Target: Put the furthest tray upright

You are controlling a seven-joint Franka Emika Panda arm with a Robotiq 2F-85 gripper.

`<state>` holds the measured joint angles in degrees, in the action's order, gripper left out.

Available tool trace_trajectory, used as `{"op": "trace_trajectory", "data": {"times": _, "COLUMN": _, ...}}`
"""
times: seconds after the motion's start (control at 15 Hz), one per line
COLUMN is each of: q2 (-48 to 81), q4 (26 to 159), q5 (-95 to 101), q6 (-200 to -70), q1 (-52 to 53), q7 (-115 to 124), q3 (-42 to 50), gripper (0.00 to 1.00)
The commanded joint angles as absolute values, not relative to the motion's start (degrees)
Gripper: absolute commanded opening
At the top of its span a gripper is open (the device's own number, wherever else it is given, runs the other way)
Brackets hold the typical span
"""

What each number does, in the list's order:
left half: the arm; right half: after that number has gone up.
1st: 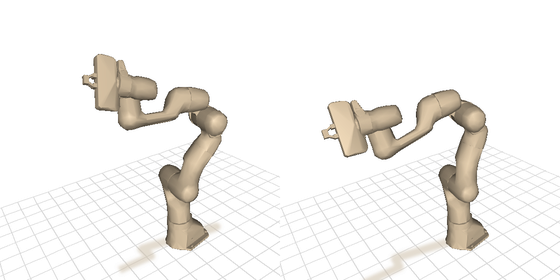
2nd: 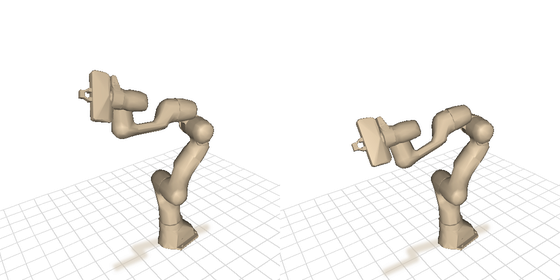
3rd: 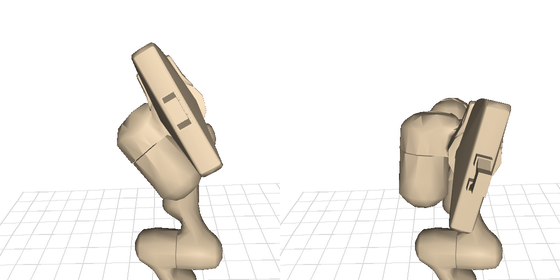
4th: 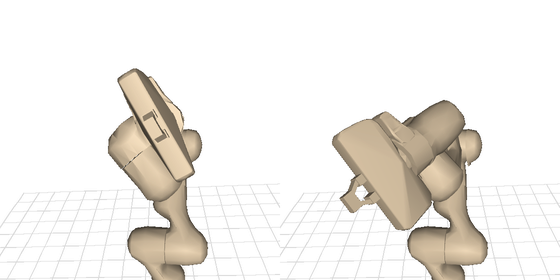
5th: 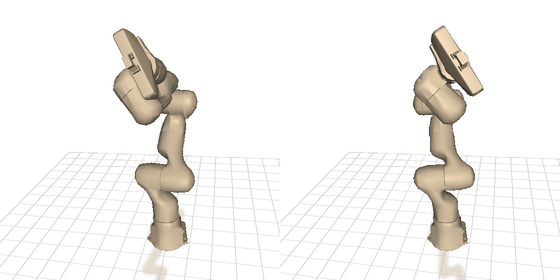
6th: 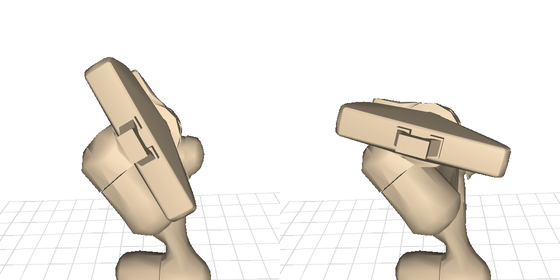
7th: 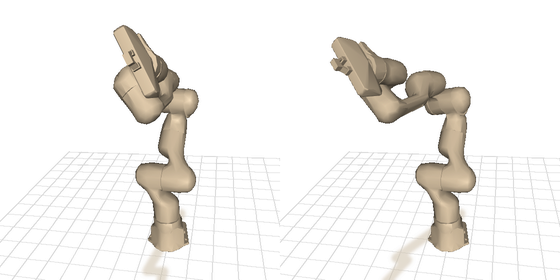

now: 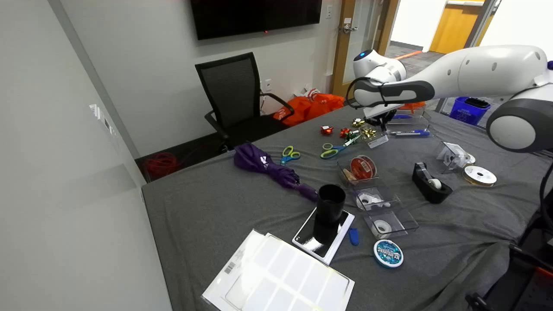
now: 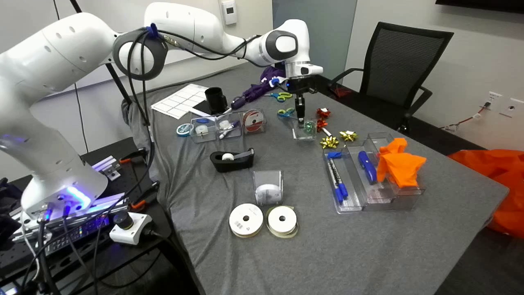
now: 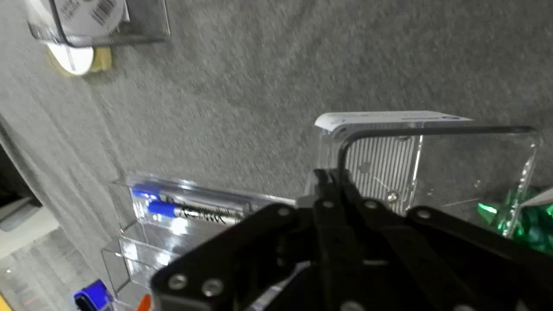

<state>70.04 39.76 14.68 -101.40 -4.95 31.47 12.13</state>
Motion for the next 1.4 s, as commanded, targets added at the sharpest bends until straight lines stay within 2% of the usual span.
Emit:
{"op": "trace_trajectory", "data": {"times": 0.0, "q2": 68.2, "q4": 42.9, "q5": 13.2, "q6": -112.9, "q1": -8.6, "q7": 24.0, "q3": 9.5, "gripper": 0.01}}
{"op": "trace_trajectory", "data": {"times": 0.33, "q2": 68.0, "q4": 46.8, "q5": 11.2, "q6": -126.1, "q1": -13.2, "q7": 13.1, "q3": 5.8, "gripper": 0.01}}
{"op": "trace_trajectory", "data": {"times": 0.67, "q2": 63.7, "q4": 55.6, "q5": 5.7, "q6": -130.2, "q1": -18.8, "q7": -0.8, "q3": -2.1, "gripper": 0.01}}
{"op": "trace_trajectory", "data": {"times": 1.13, "q2": 53.0, "q4": 69.3, "q5": -3.4, "q6": -123.6, "q1": -26.5, "q7": -13.1, "q3": -12.9, "gripper": 0.01}}
{"op": "trace_trajectory", "data": {"times": 1.33, "q2": 49.7, "q4": 72.8, "q5": -4.8, "q6": -119.4, "q1": -28.6, "q7": -14.5, "q3": -13.9, "gripper": 0.01}}
